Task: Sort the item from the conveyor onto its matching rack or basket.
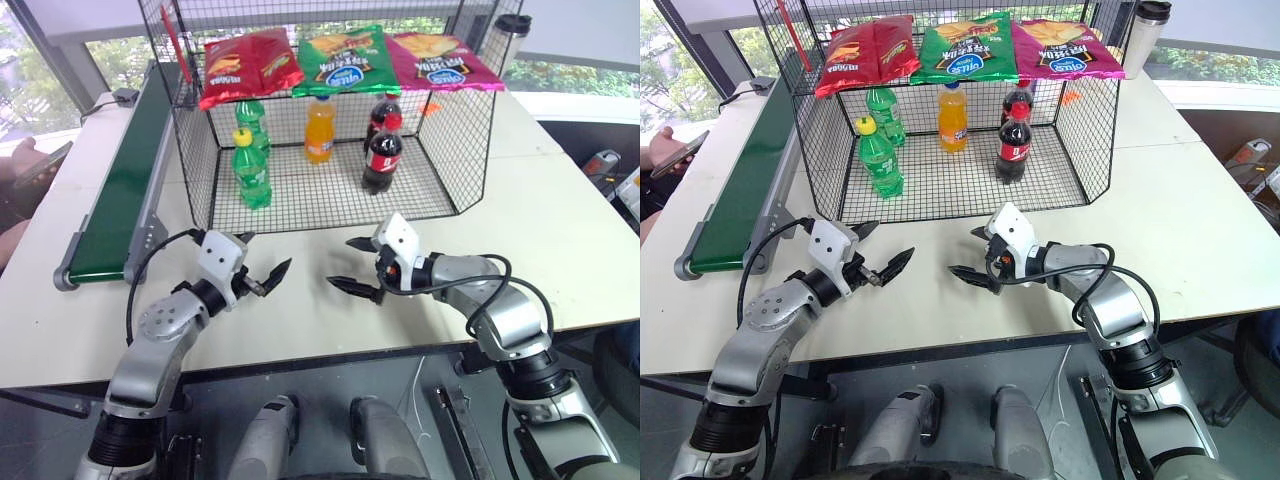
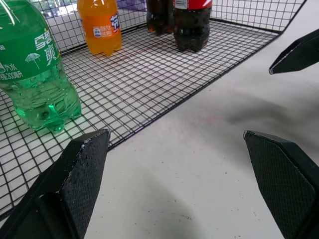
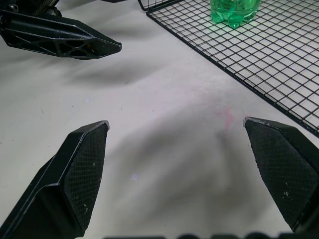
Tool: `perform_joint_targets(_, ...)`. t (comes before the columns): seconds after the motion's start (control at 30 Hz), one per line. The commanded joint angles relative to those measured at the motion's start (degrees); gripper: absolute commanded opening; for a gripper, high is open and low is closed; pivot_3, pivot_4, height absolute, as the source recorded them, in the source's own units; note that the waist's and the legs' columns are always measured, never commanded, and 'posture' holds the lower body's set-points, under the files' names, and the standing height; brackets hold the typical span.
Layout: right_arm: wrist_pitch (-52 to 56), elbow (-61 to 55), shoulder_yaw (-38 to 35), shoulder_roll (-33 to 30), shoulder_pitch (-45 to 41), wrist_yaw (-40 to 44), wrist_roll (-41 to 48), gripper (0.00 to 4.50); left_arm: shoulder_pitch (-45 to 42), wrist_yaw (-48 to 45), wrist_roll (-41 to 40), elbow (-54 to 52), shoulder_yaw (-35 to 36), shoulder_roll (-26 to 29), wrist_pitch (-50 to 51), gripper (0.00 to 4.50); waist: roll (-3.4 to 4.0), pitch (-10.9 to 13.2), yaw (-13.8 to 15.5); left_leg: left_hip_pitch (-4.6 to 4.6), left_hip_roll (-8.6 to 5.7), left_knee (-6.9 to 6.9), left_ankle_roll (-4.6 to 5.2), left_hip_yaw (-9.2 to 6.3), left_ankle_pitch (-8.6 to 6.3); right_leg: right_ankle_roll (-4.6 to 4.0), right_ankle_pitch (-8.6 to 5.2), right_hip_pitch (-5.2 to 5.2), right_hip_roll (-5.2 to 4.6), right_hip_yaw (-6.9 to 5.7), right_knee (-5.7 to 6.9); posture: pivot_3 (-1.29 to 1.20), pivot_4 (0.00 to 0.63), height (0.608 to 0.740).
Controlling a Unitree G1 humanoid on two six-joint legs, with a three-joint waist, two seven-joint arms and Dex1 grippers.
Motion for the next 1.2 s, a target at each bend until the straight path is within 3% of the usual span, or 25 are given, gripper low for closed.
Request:
perform_joint_targets(0.03, -1.2, -1.8, -0.5, -0.1, -1.1, 0.3, 0.4, 4.48, 0.0, 0.2, 0.0, -1.2, 0.5, -0.1, -0.9, 4.5, 0.0, 0.0, 0.0, 0.0, 0.0, 0.0, 0.0, 0.0, 0.0, 0.0, 0.0, 0.0, 0.0, 0.0, 0.0, 0.0, 0.15, 0.739)
perform_joint_targets(0.7, -0.8, -2.6, -0.8, 0.2, -1.4, 0.3, 1.2, 4.48, 1.2, 2.2, -1.2, -3.3, 2.4, -1.2, 0.4, 4.5, 0.0, 0.0, 0.0, 0.0, 0.0, 0.0, 0.0, 0.0, 0.0, 0.0, 0.0, 0.0, 0.0, 0.0, 0.0, 0.0, 0.15, 0.739)
perform_joint_targets(0.97, 0.9, -3.3, -2.8, 1.7, -3.6, 1.3, 5.6, 4.48, 3.7, 6.1, -11.1, -14.6, 15.9, 1.2, 11.6, 4.5, 0.0, 0.0, -0.3, -0.01, 0.02, -0.01, -0.01, -0.03, -0.01, 0.02, -0.01, -0.01, 0.02, 0.0, 0.0, 0.0, 0.15, 0.739)
perform_joint_targets(1.2, 2.4, -3.0, -4.0, 3.6, -6.6, 2.7, 10.5, 4.48, 6.0, 6.4, -14.1, -11.6, 26.7, 5.5, 13.2, 4.5, -0.02, 0.0, 0.1, 0.0, 0.02, 0.0, -0.05, -0.03, -0.04, -0.01, -0.01, 0.0, 0.04, -0.02, 0.0, 0.0, 0.15, 0.739)
